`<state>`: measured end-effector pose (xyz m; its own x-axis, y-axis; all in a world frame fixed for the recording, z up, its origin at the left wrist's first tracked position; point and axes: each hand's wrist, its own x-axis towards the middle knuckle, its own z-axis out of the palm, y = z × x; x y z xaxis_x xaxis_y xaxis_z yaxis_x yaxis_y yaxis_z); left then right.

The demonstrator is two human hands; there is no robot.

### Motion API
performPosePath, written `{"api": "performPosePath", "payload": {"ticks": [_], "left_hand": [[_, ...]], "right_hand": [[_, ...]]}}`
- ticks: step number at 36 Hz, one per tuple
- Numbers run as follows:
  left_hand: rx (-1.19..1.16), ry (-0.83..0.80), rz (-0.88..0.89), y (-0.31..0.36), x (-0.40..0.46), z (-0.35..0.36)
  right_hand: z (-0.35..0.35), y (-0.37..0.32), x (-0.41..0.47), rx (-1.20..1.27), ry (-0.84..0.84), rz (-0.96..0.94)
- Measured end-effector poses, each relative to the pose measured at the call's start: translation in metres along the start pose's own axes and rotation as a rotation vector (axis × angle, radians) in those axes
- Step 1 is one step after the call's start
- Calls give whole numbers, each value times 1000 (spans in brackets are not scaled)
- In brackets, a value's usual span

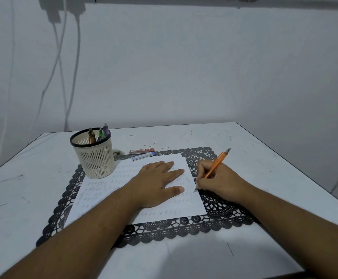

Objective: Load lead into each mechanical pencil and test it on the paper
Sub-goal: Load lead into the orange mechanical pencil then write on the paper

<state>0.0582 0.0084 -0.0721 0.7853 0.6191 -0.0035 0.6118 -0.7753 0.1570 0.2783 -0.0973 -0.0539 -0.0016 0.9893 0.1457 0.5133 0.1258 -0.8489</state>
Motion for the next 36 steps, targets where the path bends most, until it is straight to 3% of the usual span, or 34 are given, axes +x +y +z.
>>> {"api": "performPosePath", "payload": {"ticks": [24, 29, 36], "left_hand": [[3, -1, 2, 0, 0, 1], [2, -4, -1, 1, -1, 0], [-3, 5, 5, 0, -1, 1]], "right_hand": [[-1, 2, 1, 19, 28, 4], [1, -1, -1, 30, -33, -11], [-4, -1, -1, 127, 34, -17]]}}
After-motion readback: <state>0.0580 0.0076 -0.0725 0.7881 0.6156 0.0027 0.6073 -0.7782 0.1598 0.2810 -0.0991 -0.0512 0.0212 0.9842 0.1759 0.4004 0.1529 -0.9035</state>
